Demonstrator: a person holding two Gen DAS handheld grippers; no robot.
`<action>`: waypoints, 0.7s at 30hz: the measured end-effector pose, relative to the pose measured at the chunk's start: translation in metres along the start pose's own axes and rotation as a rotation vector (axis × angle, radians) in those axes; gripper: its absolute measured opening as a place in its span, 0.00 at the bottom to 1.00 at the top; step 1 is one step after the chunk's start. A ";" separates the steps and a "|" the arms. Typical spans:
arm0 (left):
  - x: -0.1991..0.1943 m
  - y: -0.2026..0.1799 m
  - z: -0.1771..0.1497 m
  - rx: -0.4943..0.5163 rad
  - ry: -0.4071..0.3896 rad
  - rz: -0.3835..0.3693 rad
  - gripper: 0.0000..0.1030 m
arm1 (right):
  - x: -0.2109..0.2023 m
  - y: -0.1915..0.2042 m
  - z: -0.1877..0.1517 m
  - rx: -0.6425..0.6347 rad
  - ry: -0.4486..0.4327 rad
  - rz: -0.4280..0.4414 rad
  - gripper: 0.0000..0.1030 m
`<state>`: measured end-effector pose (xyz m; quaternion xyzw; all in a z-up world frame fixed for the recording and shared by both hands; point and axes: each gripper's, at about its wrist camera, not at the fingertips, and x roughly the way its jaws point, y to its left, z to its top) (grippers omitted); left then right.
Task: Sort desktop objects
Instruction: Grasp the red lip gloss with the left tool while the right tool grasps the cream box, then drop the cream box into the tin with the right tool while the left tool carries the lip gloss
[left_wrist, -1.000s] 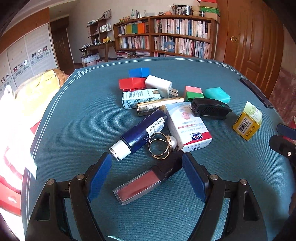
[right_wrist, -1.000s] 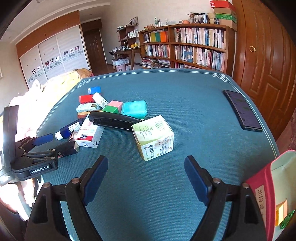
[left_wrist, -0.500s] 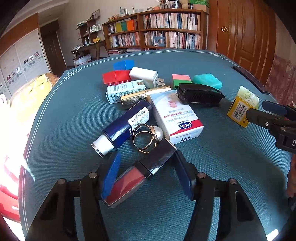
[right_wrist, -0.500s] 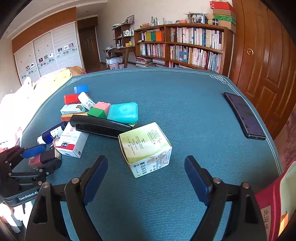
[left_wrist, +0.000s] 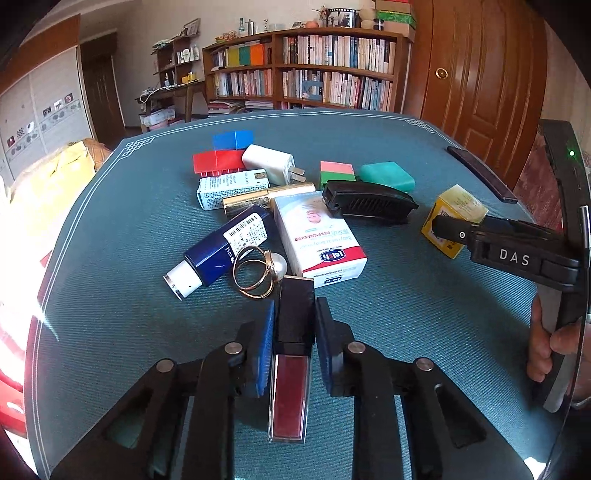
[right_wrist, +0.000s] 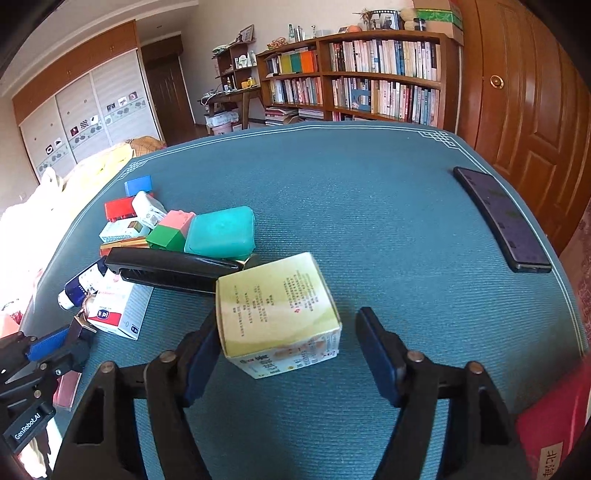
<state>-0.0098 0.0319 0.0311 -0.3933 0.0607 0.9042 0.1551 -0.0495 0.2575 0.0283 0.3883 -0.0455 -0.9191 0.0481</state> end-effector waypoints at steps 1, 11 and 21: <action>-0.001 0.000 0.000 -0.008 0.000 -0.007 0.23 | 0.001 0.000 -0.001 0.002 0.009 0.006 0.59; -0.011 -0.014 -0.002 -0.010 -0.010 -0.022 0.22 | -0.036 -0.002 -0.005 0.026 -0.054 0.033 0.59; -0.030 -0.053 0.004 0.044 -0.044 -0.059 0.22 | -0.094 -0.015 -0.018 0.065 -0.132 0.027 0.59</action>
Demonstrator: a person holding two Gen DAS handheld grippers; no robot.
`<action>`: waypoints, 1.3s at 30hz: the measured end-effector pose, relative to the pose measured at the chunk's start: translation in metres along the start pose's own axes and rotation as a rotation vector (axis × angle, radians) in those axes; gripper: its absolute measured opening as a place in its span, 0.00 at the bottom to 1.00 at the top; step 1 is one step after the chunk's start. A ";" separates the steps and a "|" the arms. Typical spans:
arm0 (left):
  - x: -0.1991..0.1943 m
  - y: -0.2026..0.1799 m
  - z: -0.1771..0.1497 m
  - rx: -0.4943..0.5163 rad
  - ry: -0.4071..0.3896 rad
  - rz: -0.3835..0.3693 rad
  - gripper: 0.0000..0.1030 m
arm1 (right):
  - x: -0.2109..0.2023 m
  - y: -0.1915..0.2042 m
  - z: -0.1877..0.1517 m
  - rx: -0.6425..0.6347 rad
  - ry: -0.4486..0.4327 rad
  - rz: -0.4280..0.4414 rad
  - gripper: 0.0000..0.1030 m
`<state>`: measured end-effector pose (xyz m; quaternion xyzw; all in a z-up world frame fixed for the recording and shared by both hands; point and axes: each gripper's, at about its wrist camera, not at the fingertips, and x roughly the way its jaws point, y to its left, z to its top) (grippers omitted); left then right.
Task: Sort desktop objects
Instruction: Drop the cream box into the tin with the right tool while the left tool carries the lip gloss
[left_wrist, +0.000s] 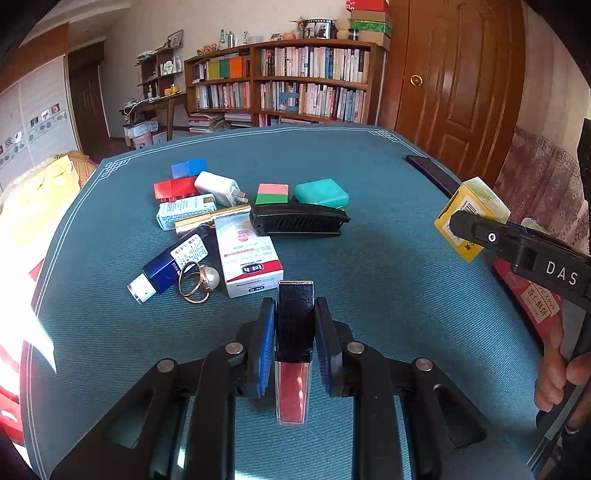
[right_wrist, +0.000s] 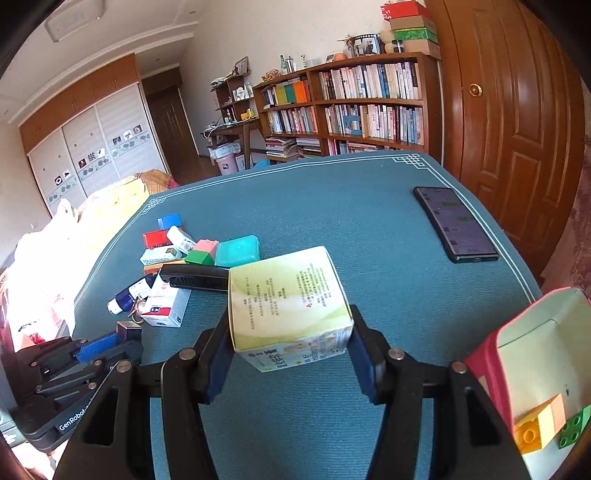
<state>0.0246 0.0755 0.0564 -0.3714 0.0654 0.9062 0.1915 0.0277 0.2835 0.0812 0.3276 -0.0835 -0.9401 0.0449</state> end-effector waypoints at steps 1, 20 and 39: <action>-0.001 -0.006 0.001 0.008 -0.004 -0.006 0.22 | -0.007 -0.003 -0.001 0.003 -0.009 -0.005 0.59; -0.027 -0.117 0.030 0.166 -0.094 -0.162 0.20 | -0.111 -0.092 -0.027 0.100 -0.111 -0.161 0.59; 0.007 -0.130 0.002 0.123 0.036 -0.083 0.80 | -0.158 -0.146 -0.055 0.184 -0.145 -0.307 0.78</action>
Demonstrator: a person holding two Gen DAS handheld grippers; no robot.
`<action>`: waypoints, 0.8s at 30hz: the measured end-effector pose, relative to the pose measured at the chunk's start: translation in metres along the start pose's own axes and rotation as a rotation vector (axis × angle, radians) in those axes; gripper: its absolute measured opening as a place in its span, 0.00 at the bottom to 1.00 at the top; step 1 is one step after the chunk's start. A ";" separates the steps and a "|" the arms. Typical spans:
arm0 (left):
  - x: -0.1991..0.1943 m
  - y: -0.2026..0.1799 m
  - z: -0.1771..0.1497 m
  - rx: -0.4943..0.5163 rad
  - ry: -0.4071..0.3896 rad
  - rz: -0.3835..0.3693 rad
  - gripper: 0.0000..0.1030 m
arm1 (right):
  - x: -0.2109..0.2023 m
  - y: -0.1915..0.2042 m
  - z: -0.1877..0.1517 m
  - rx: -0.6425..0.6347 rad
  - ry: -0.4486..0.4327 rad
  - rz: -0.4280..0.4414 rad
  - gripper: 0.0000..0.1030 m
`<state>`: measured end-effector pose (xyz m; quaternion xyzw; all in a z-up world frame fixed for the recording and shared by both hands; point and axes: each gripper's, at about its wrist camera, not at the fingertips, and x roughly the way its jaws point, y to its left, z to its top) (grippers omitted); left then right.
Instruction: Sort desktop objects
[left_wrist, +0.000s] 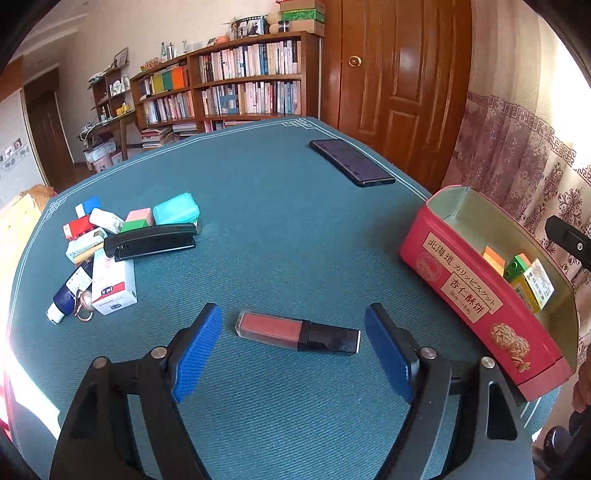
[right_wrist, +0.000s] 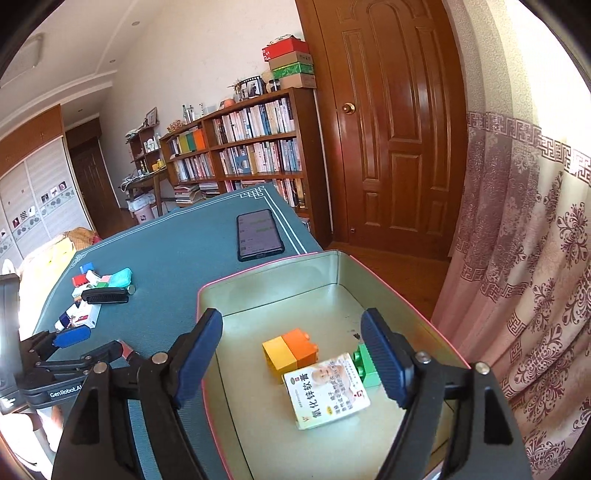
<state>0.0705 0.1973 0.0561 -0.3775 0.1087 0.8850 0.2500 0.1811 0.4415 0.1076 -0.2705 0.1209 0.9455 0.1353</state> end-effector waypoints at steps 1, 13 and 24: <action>0.005 0.001 -0.002 -0.024 0.020 -0.005 0.80 | 0.000 0.000 -0.001 0.004 0.004 -0.006 0.78; 0.048 0.020 -0.005 -0.290 0.152 -0.032 0.80 | 0.004 -0.005 -0.004 -0.006 0.014 0.007 0.78; 0.050 0.010 -0.009 -0.103 0.133 0.051 0.49 | 0.005 -0.003 -0.004 -0.021 0.006 -0.003 0.78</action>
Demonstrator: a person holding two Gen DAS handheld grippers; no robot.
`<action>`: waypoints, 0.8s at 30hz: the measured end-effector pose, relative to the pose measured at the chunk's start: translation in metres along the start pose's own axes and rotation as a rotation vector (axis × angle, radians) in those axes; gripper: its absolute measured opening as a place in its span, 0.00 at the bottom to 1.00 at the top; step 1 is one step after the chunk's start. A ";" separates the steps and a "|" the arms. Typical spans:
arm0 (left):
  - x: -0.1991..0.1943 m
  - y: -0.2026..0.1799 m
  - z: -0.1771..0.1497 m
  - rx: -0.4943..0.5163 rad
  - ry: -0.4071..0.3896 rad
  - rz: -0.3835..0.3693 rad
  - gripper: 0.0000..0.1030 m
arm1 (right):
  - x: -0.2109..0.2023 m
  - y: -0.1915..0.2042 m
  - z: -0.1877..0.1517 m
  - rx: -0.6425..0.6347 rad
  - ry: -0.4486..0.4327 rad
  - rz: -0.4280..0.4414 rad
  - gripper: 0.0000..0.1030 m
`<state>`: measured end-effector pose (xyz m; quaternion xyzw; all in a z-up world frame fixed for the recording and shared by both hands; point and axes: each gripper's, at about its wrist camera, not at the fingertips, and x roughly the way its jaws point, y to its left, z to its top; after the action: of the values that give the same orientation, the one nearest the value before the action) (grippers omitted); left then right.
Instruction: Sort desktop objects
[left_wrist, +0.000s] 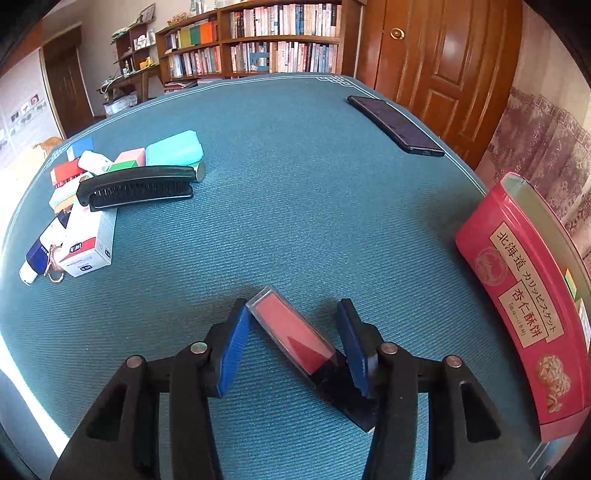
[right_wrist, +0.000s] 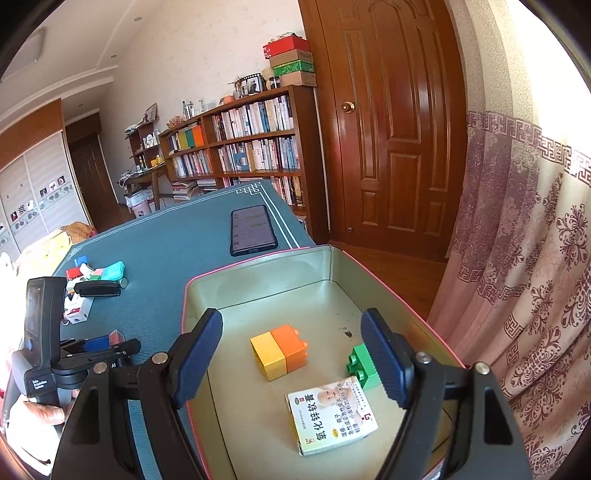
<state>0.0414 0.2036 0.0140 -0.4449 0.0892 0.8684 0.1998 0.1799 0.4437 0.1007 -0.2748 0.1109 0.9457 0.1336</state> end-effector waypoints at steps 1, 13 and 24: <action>-0.001 0.002 -0.001 0.003 -0.001 -0.012 0.48 | 0.001 0.000 0.000 -0.001 0.002 0.001 0.78; -0.015 0.011 -0.017 0.048 -0.002 -0.055 0.21 | 0.004 0.003 -0.003 -0.007 0.013 0.004 0.78; -0.026 0.014 -0.036 0.078 -0.011 0.018 0.66 | 0.004 0.003 -0.005 -0.012 0.017 0.004 0.78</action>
<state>0.0754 0.1718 0.0132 -0.4310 0.1260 0.8686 0.2096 0.1787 0.4403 0.0949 -0.2833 0.1069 0.9443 0.1292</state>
